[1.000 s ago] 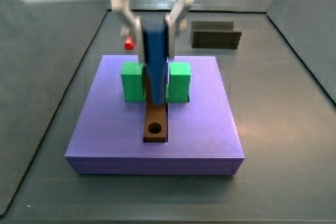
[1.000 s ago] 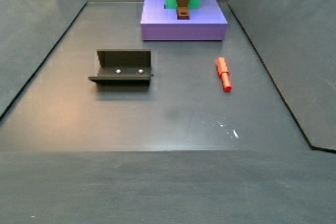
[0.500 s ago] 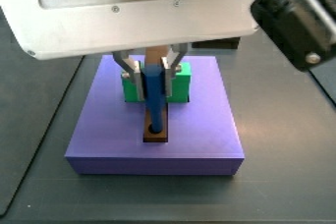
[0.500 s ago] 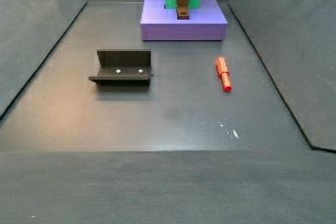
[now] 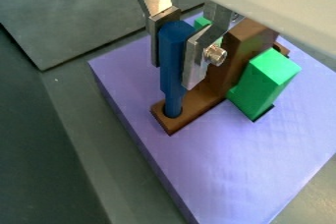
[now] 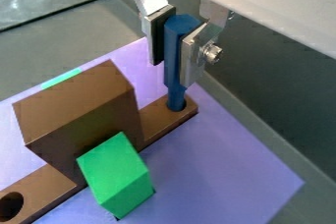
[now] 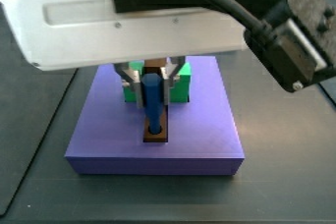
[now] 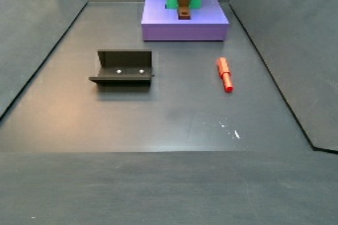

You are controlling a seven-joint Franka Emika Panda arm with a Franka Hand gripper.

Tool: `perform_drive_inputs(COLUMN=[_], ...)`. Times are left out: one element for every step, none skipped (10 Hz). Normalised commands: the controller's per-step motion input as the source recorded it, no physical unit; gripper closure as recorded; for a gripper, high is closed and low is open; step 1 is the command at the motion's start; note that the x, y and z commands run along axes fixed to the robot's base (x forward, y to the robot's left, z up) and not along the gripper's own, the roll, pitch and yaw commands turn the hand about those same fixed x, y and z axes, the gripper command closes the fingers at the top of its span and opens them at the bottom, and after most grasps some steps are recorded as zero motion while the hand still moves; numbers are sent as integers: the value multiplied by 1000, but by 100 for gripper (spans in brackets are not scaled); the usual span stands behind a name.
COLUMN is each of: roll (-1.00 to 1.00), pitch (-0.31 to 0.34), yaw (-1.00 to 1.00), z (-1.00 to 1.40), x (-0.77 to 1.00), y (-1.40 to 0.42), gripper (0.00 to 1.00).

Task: Pick up the blue object. Move up. Place the blue object on the fixture. Regrasp the blue object. Move to above the board. Insert the blue object.
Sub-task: Insert the blue object.

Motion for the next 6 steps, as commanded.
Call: perform_drive_inputs(roll=[164,83,73,64,70,0], pitch=[31,0,0,-10,-20,10], yaw=[11,0,0,0,0,-94], z=[-400,-357,-457,-560,-540,-249], x=[254,120,100,80,37,129], y=[23,-31,-83,-20,0,169], gripper=[100,100,100,100,100,100])
